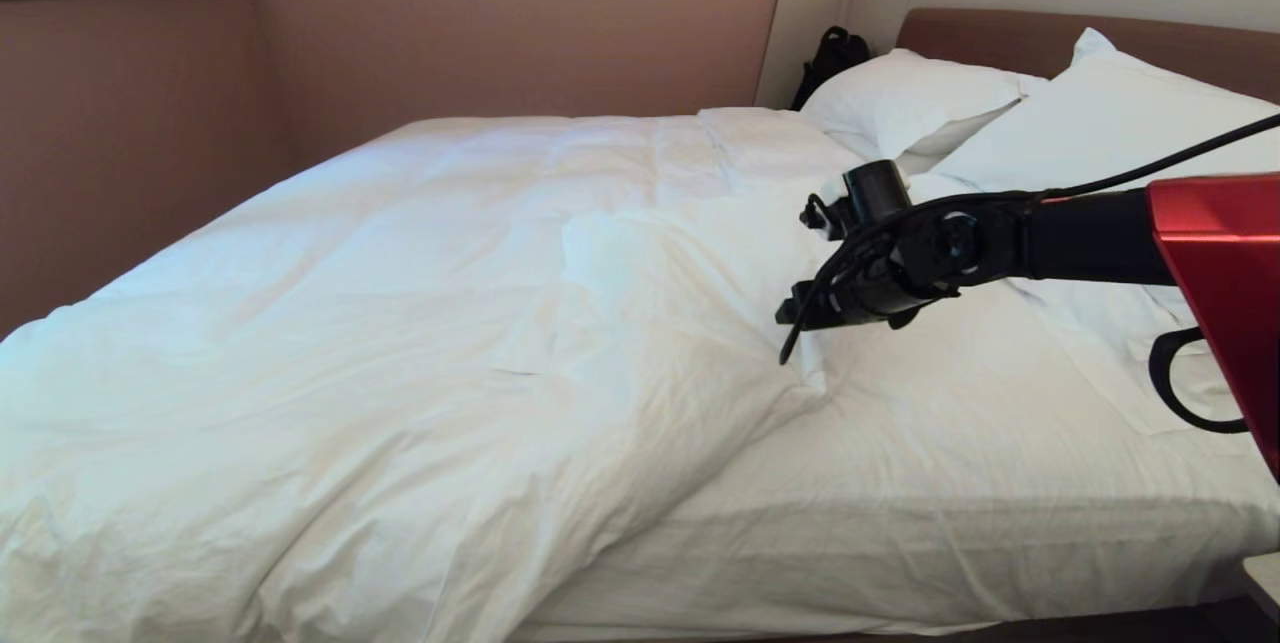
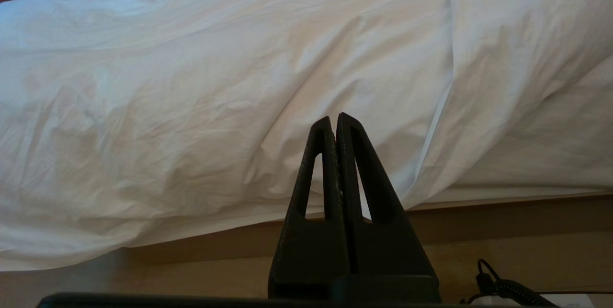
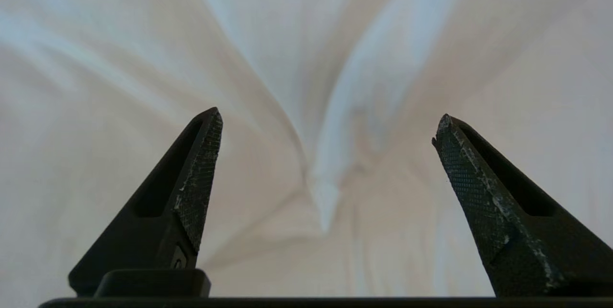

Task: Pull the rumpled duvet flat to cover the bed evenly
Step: Flatten the corners of the folded blanket

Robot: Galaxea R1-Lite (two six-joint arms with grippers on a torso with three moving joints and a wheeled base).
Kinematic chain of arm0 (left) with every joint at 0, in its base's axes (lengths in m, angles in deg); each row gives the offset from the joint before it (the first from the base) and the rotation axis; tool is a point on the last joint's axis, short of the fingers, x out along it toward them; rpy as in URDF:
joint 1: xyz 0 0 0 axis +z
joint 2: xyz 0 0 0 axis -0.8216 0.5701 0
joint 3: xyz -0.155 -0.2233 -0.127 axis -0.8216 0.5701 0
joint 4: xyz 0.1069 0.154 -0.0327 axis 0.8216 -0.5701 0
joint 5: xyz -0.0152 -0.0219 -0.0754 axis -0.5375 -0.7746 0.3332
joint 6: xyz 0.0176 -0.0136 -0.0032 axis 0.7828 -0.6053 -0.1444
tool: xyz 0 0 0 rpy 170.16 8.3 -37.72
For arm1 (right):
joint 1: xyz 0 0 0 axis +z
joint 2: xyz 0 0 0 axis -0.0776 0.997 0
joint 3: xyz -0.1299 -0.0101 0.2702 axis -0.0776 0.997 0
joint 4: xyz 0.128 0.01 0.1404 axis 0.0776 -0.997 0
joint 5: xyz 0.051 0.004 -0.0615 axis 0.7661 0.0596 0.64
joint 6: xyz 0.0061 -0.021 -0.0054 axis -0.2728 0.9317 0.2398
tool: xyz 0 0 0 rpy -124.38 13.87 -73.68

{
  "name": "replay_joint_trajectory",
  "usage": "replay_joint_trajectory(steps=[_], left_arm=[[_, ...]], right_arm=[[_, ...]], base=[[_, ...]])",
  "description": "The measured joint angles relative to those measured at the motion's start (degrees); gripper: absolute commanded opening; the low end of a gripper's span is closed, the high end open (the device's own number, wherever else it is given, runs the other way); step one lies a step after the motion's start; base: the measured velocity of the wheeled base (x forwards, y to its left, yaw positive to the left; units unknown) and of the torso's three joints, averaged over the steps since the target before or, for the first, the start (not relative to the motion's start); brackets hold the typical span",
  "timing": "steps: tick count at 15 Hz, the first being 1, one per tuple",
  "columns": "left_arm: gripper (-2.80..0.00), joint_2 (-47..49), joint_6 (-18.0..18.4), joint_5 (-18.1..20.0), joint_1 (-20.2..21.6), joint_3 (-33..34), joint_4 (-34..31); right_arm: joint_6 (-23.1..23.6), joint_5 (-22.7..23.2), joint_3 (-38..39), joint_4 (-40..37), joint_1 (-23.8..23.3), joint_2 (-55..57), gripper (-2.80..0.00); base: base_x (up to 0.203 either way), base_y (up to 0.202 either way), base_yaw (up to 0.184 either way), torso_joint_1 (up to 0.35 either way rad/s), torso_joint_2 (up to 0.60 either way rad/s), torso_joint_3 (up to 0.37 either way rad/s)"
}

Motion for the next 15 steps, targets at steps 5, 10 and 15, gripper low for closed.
replay_joint_trajectory(steps=[5, 10, 15], left_arm=[[-2.80, 0.0, 0.0, 0.0, 0.0, 0.0, 0.0], [-2.80, 0.0, 0.0, 0.0, 0.0, 0.0, 0.0], [-2.80, 0.0, 0.0, 0.0, 0.0, 0.0, 0.0]], right_arm=[[3.7, 0.8, -3.6, 7.9, 0.3, 4.0, 0.00], [5.1, 4.8, -3.5, 17.4, 0.7, 11.1, 0.00], [5.6, 6.2, -3.6, 25.4, 0.9, 17.8, 0.00]], base=[[0.000, 0.000, 0.000, 0.000, 0.00, 0.000], [0.000, 0.000, 0.000, 0.000, 0.00, 0.000], [0.000, 0.000, 0.000, 0.000, 0.00, 0.000]])
